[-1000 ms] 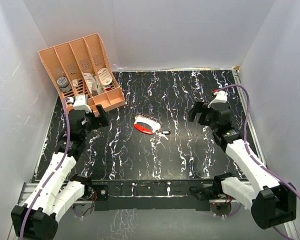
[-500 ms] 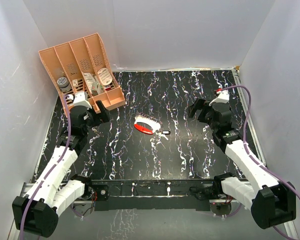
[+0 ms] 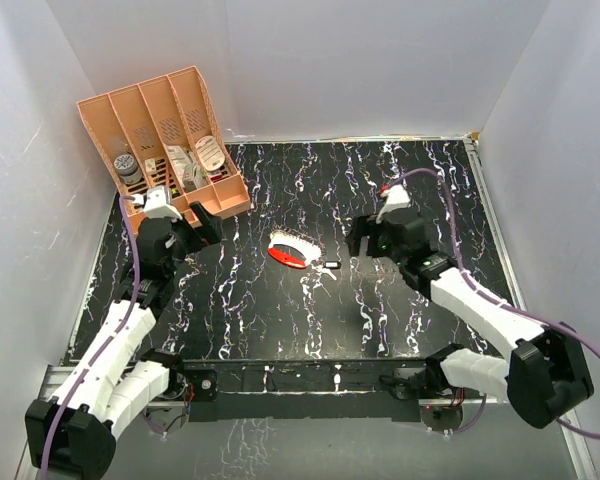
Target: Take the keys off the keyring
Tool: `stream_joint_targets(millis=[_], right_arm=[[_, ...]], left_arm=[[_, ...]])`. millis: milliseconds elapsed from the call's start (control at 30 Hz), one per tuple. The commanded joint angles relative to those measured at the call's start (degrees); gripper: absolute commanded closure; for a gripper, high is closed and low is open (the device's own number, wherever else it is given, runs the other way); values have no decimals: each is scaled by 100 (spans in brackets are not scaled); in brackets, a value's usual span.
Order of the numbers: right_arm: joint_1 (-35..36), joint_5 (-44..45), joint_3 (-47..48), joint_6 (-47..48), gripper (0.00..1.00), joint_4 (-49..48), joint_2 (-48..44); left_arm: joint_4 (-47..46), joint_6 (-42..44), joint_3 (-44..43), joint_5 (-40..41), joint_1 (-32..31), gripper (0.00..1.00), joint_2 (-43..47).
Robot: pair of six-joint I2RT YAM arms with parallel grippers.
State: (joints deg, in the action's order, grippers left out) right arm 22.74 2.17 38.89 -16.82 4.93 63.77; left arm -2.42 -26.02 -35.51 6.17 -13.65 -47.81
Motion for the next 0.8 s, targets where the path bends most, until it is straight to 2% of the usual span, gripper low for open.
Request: stream_joint_targets(millis=[0, 67, 133, 233, 333, 467, 533, 667, 767], right_arm=[[912, 627, 311, 331, 23, 60, 252], [1202, 748, 295, 372, 28, 69, 399], [1426, 863, 266, 372, 31, 87, 553], [1687, 1100, 149, 328, 32, 27, 738], [1766, 1241, 35, 300, 32, -188, 883], [1769, 1404, 83, 299, 32, -476, 1158], [1769, 1520, 157, 314, 34, -585, 1368], [1764, 1647, 456, 368, 41, -659, 1907], [1769, 1353, 611, 355, 48, -691, 2246]], left_arm=[[427, -46, -406, -91, -19, 2, -395], [735, 51, -682, -277, -9, 5, -768], [724, 213, -760, -678, -9, 20, -952], [601, 33, -654, -921, -15, 29, -1028], [339, -121, -507, -1194, -9, 41, -1026], [267, -236, -553, -1338, -7, 46, -1074], [351, -226, -611, -1350, -6, 54, -1098], [402, -98, -567, -1351, -8, 64, -851], [429, -101, -455, -1226, -10, 69, -534]])
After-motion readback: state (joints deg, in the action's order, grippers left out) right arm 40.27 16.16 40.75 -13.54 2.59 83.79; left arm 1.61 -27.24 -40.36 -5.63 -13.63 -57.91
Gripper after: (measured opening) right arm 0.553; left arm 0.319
